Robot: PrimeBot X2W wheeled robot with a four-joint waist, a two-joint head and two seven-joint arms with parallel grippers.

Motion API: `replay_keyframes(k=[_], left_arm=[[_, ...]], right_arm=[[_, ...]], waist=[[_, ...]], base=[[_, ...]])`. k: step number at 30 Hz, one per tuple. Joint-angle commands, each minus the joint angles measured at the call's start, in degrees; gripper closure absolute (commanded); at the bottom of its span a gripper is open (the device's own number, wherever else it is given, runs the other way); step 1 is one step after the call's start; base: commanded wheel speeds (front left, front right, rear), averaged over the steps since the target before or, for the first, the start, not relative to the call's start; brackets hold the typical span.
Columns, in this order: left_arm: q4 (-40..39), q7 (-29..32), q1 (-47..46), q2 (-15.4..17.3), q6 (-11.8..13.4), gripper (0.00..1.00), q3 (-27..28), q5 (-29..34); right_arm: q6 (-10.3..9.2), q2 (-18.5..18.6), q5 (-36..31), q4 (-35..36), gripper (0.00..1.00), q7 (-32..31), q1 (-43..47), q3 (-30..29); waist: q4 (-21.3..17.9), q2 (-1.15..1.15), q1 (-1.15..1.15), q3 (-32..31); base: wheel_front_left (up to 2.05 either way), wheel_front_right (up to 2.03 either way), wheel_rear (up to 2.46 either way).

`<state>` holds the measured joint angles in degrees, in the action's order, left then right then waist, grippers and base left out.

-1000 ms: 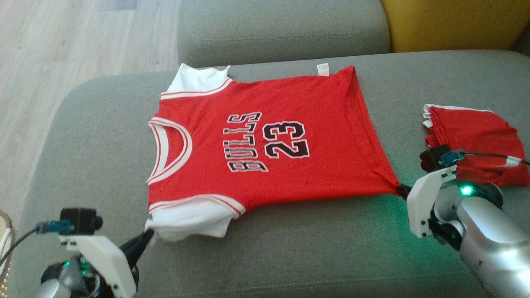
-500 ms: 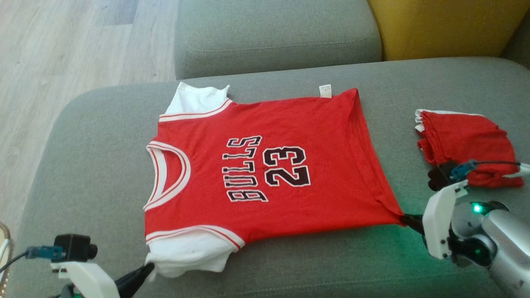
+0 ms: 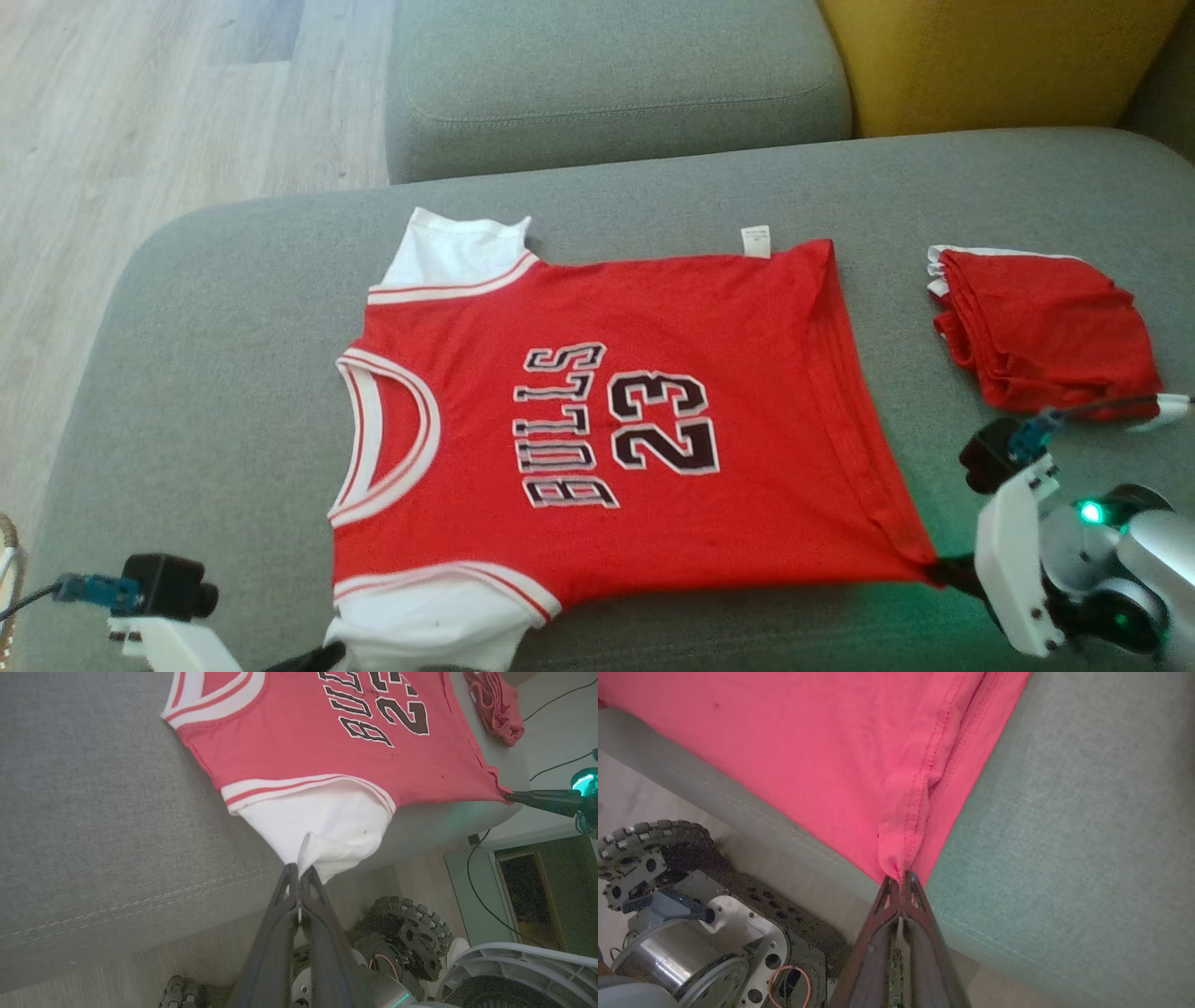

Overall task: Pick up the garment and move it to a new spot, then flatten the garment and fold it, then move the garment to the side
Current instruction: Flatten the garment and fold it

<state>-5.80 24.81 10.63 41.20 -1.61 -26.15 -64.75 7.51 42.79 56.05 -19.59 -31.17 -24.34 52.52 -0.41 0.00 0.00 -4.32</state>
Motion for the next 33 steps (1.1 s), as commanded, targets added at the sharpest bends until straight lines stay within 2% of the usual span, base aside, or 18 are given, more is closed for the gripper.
replay_keyframes(k=[1, 9, 17, 23, 33], left_arm=[[-2.14, 0.2, -2.65, 2.79, -0.5, 1.0, 2.8, -0.87], [-3.63, -1.04, -3.53, 2.79, -0.27, 1.0, 4.26, -1.1], [-3.62, -3.64, -7.83, 0.75, -0.77, 1.0, 6.33, -1.46], [-2.53, -4.7, -12.24, -0.69, -0.84, 1.0, 7.65, -1.76], [3.61, -5.58, -22.68, -4.34, -1.11, 1.0, 6.03, 1.82]], right_arm=[[-0.02, 3.21, 0.48, 1.86, 1.0, -0.61, 0.18, -0.19], [-0.02, 3.82, 0.99, 3.78, 1.0, 0.64, -0.71, -1.46], [-0.02, 2.78, -0.69, 3.23, 1.0, 3.74, -3.13, -3.13], [-0.02, 0.15, -0.7, 0.97, 1.0, 6.41, -5.71, -5.37], [-0.02, -4.31, -3.26, -4.77, 1.0, 9.6, -11.37, -6.61]], waist=[[0.0, 0.0, 0.0, 0.05], [0.03, 0.0, 0.0, 0.66], [0.11, 0.0, 0.0, 2.22], [0.06, 0.0, 0.0, 4.23], [-0.03, 0.0, 0.0, 10.77]], base=[[0.0, 0.0, 0.0], [0.0, 0.0, 0.0], [0.0, 0.0, 0.0], [0.0, 0.0, 0.0], [0.0, 0.0, 0.0]])
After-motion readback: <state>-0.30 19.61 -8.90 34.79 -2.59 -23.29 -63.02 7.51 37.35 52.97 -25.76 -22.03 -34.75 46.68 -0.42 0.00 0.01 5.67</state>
